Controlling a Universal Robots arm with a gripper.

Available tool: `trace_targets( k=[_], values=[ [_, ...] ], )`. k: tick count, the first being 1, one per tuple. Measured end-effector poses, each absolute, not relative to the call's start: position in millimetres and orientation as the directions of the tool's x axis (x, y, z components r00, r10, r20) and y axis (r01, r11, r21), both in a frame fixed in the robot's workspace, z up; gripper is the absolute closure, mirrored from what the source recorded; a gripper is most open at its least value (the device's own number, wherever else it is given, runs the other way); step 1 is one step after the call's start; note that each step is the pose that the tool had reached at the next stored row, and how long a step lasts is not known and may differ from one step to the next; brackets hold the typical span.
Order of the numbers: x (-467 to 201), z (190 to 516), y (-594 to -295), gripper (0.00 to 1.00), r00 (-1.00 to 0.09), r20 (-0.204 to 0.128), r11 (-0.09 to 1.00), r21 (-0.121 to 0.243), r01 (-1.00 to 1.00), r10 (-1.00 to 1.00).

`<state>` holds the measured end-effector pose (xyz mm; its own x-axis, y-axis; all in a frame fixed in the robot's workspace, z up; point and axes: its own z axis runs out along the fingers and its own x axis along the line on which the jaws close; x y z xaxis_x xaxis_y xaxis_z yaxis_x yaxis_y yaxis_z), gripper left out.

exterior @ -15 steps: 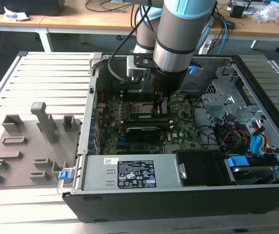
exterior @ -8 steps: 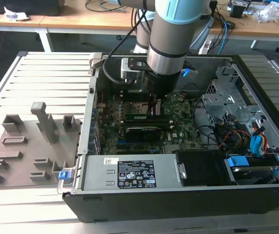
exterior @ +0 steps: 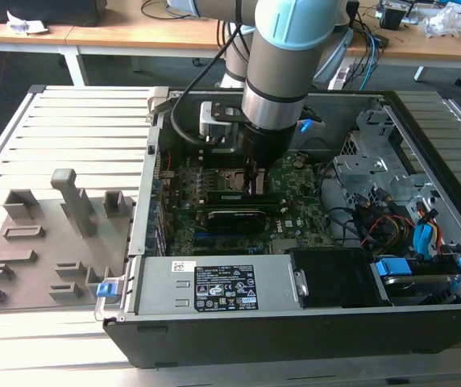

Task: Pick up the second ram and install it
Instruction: 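Press down the second ram until it locks into place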

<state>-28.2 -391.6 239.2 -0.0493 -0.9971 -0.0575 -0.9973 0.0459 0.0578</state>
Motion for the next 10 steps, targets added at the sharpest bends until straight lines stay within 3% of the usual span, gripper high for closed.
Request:
trace_targets(
  k=[10],
  values=[
    [-28.3,229.9,-383.9,0.86,-0.048,-0.058,0.045,0.058,-0.997,-0.997]
  ],
)
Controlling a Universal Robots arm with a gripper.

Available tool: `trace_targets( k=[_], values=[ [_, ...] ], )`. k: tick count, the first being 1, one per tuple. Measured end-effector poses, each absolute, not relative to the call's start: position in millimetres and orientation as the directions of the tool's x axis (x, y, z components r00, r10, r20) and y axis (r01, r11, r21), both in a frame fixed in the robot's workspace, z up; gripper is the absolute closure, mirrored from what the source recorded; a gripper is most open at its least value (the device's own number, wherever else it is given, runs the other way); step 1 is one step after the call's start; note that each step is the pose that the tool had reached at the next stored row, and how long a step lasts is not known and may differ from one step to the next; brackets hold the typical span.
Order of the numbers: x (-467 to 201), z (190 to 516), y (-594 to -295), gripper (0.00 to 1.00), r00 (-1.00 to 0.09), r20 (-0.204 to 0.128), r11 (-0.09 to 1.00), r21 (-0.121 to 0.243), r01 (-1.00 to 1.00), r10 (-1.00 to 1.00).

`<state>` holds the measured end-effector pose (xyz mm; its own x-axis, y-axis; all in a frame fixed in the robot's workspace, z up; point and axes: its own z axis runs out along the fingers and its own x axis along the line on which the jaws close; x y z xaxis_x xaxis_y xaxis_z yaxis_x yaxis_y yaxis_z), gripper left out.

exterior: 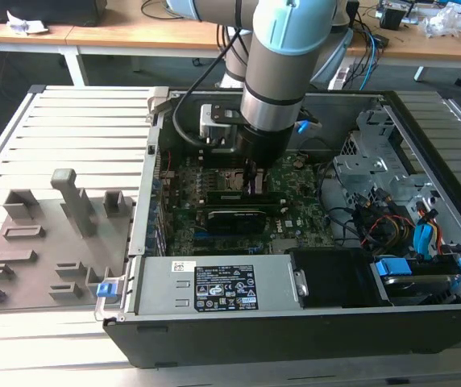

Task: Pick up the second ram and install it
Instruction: 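Press down the second ram until it locks into place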

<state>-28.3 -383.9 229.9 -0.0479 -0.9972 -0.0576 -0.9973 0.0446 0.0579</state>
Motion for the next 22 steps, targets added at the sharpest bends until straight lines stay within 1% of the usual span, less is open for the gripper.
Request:
trace_targets(
  k=[22],
  values=[
    [-25.7,221.2,-381.5,0.86,-0.044,-0.057,0.041,0.058,-0.997,-0.997]
  ],
)
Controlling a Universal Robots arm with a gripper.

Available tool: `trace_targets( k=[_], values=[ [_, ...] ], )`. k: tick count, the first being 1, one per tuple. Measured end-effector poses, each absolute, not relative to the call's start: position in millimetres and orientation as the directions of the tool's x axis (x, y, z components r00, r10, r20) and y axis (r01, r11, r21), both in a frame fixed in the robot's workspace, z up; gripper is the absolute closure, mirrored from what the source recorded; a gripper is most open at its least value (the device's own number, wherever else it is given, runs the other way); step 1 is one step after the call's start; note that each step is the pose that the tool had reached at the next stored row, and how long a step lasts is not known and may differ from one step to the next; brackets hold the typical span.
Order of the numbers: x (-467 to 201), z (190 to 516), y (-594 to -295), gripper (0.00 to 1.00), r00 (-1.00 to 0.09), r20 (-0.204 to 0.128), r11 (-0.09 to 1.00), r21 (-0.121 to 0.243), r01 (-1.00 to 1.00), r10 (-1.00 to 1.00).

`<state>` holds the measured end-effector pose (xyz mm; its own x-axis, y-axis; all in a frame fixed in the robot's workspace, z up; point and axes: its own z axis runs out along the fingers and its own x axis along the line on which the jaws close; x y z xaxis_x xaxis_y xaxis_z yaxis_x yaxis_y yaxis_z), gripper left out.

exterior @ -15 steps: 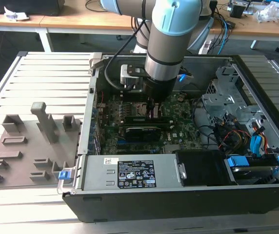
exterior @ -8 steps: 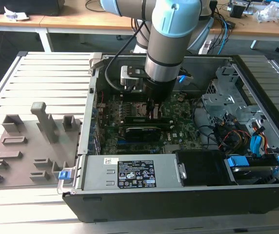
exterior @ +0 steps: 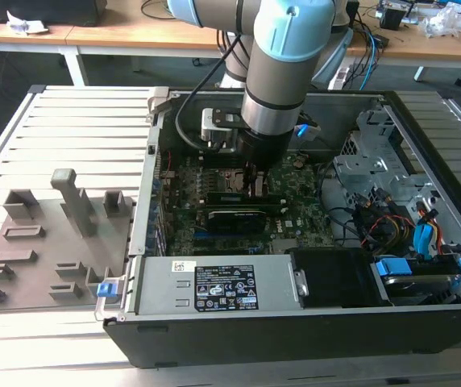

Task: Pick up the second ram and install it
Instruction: 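Press down the second ram until it locks into place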

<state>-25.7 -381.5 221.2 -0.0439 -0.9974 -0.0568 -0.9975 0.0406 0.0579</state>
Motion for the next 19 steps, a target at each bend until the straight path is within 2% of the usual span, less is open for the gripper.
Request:
trace_targets(
  k=[15,16,17,19],
  values=[
    [-25.8,218.7,-381.6,0.86,-0.027,-0.057,0.024,0.058,-0.998,-0.998],
    [-25.4,218.2,-381.4,0.85,-0.026,-0.058,0.023,0.057,-0.998,-0.998],
    [-25.7,219.2,-381.5,0.79,-0.027,-0.057,0.024,0.058,-0.998,-0.998],
    [-25.8,226.8,-381.6,0.79,-0.027,-0.057,0.024,0.058,-0.998,-0.998]
  ],
)
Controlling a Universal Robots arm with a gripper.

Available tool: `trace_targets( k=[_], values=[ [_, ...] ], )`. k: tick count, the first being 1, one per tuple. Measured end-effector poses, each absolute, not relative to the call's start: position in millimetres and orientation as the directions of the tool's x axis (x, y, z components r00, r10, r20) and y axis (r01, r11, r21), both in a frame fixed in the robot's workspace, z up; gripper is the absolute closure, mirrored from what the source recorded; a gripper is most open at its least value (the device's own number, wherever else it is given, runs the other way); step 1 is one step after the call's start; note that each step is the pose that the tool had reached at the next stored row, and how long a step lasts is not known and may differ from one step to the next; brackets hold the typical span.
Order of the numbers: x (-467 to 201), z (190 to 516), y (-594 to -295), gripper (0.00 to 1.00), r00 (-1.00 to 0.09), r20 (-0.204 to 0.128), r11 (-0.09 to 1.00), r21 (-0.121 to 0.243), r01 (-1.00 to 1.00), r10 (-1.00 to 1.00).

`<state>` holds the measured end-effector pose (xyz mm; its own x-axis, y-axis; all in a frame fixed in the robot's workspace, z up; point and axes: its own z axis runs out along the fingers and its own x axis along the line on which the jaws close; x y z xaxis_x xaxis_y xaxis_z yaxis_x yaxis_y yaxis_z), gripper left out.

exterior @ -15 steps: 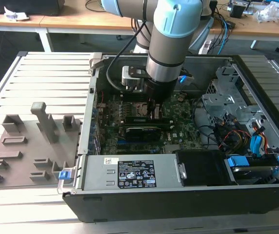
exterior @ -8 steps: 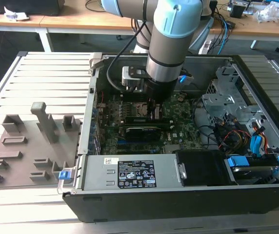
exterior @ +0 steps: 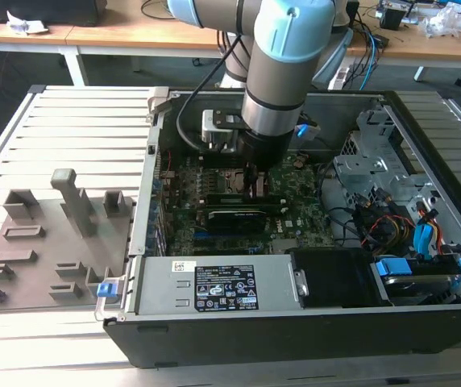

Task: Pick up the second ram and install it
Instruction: 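Press down the second ram until it locks into place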

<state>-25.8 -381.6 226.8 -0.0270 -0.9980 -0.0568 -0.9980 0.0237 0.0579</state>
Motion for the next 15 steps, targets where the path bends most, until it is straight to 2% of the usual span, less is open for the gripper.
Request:
trace_targets(
  k=[4,5,6,15],
  values=[
    [-25.9,250.3,-380.6,0.79,-0.027,-0.057,0.024,0.058,-0.998,-0.998],
    [-25.7,258.6,-379.5,0.87,-0.027,-0.057,0.024,0.058,-0.998,-0.998],
    [-25.8,265.4,-379.1,0.89,-0.027,-0.057,0.024,0.058,-0.998,-0.998],
    [-25.7,267.2,-379.0,0.89,-0.027,-0.057,0.024,0.058,-0.998,-0.998]
  ],
)
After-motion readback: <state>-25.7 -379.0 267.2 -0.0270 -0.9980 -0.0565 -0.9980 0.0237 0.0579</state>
